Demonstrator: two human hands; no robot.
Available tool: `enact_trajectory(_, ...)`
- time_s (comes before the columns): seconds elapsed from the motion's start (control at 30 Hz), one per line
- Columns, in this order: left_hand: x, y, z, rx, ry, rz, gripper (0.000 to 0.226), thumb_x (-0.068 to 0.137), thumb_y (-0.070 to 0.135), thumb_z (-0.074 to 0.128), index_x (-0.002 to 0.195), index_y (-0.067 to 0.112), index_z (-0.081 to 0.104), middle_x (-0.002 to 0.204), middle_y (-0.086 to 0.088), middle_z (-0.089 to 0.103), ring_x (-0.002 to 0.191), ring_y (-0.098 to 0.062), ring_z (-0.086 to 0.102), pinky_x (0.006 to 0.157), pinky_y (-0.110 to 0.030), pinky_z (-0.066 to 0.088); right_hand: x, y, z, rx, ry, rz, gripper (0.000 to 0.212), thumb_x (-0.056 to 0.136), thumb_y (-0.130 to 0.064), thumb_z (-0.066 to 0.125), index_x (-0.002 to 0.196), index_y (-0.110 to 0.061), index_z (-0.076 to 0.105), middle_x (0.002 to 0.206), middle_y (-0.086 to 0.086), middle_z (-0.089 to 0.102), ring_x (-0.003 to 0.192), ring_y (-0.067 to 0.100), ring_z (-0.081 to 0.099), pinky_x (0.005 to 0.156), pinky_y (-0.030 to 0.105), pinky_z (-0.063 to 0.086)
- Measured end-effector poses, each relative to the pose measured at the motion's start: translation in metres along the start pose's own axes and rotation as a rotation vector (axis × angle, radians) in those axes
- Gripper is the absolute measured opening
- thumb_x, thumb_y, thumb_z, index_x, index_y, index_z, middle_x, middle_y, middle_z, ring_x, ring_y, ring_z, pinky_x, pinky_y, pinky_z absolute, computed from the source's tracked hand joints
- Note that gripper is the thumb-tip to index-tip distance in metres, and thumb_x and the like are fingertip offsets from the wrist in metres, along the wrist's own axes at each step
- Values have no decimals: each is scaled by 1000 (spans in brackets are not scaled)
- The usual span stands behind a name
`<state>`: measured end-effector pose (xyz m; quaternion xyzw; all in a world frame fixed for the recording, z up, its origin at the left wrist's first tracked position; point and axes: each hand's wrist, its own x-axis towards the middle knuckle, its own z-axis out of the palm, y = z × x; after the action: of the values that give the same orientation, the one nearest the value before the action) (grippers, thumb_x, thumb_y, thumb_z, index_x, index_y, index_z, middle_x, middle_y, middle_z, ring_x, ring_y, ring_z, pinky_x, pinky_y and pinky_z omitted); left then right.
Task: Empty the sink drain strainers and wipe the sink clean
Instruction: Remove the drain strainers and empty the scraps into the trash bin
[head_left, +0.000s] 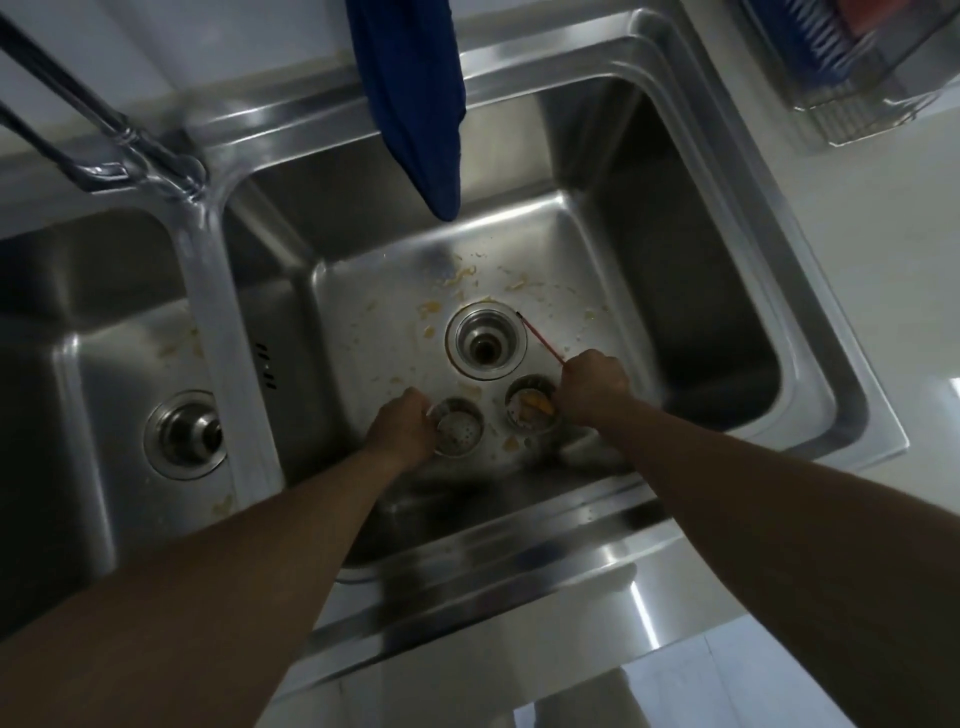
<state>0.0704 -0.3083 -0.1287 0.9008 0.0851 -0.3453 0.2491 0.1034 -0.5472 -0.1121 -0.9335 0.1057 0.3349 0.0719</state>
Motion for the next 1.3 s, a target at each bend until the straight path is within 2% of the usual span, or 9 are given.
enact_trajectory(0.17,-9,14,-10,127,17,86,16,95,16,56,80,17,52,107,-15,58,84,-25,53,73,-33,41,-10,4,-13,115,43,14,33,84,-36,69,64,-18,50,68,-2,49,58,10,44,45,22,29)
enact_trajectory(0.23,-14,18,-15,165,-9,114,7,94,15,56,99,12,58,115,-13,51,97,-28,55,85,-37,46,-15,6,-20,158,52,19,30,82,-37,71,66,-19,55,69,-2,55,59,10,48,46,21,31)
enact_trajectory(0.33,-21,35,-22,167,8,151,27,95,17,55,121,9,57,122,-10,49,112,-28,53,99,-40,46,-25,10,-35,156,58,4,28,82,-37,71,67,-18,57,72,0,60,59,9,51,50,21,37)
enact_trajectory(0.53,-56,123,-41,-152,69,272,38,102,43,42,89,15,63,83,-2,63,82,-21,61,75,-33,47,-66,41,-78,504,196,-21,23,76,-23,76,60,-16,61,61,-1,69,60,12,66,52,20,46)
enact_trajectory(0.6,-69,157,-43,-206,47,278,42,97,57,42,90,21,62,82,3,63,81,-19,62,77,-34,49,-81,58,-93,630,254,-34,26,74,-21,77,56,-16,59,59,0,69,62,15,70,57,23,54)
enact_trajectory(0.7,-88,208,-39,-162,65,263,48,92,67,43,96,23,62,85,2,67,75,-19,69,73,-34,55,-106,91,-117,710,336,-59,33,70,-27,81,52,-18,56,46,-11,59,47,0,57,45,16,42)
enact_trajectory(0.83,-115,271,-19,-163,19,317,31,94,50,57,103,21,57,90,-3,70,64,-19,73,64,-33,59,-143,149,-139,786,469,-54,39,70,-22,81,48,-19,49,37,-18,50,41,-6,52,38,5,33)
enact_trajectory(1.0,-148,342,25,-132,-37,453,18,92,20,65,107,19,56,94,-5,69,72,-20,73,68,-39,63,-188,236,-143,857,562,40,38,71,-17,79,49,-16,49,57,2,68,58,14,67,49,19,48)
enact_trajectory(1.3,-201,431,135,-109,-239,661,18,96,18,59,113,16,63,78,1,70,68,-14,74,75,-35,62,-259,376,-94,1027,692,273,33,69,-12,74,53,-14,45,48,-3,62,55,11,70,48,23,52)
